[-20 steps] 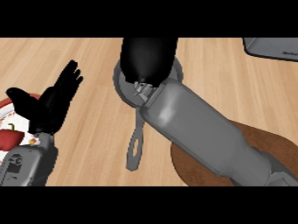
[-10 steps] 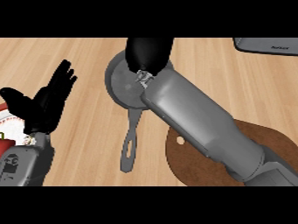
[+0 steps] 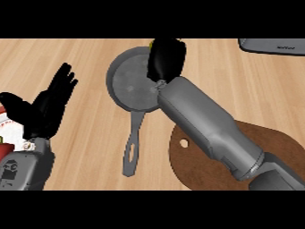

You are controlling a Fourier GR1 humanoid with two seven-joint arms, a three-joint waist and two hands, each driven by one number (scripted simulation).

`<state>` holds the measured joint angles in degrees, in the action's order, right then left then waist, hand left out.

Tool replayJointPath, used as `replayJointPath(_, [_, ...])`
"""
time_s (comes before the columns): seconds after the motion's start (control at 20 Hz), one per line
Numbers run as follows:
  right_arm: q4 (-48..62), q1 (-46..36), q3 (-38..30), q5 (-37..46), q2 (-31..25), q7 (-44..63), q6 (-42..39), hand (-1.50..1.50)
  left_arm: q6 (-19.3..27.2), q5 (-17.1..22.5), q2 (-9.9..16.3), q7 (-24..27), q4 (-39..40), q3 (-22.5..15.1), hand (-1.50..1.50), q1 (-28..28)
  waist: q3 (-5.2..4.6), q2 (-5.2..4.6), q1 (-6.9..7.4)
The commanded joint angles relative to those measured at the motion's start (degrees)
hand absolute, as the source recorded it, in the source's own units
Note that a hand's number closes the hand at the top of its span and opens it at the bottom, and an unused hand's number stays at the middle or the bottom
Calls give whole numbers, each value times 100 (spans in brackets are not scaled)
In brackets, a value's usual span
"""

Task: Pick the pear from the cutting board and place it in the pan

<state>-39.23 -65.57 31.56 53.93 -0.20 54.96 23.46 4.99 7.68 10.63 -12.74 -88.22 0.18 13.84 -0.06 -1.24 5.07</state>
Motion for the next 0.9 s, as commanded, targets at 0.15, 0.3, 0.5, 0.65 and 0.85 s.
replayJointPath(0.15, [732,246,-293,-826,19,384,834,-150,-82,29,59,20,-29,54,0,-111,5,-4,16])
replayJointPath(0.3, [1041,226,-606,-1378,19,-226,897,-150,-22,62,-27,-101,-130,24,0,117,11,-40,43])
replayJointPath(0.5, [869,320,-76,-1890,19,-371,1176,-150,17,40,-50,-98,135,97,0,214,7,-16,48])
replayJointPath(0.65, [825,427,-312,-1911,19,-985,1977,-150,-24,17,16,-146,-140,59,0,-9,12,8,-30])
replayJointPath(0.85, [240,851,-413,-2182,19,-1265,2874,-150,211,-135,-121,-73,-113,44,0,-43,14,66,-227])
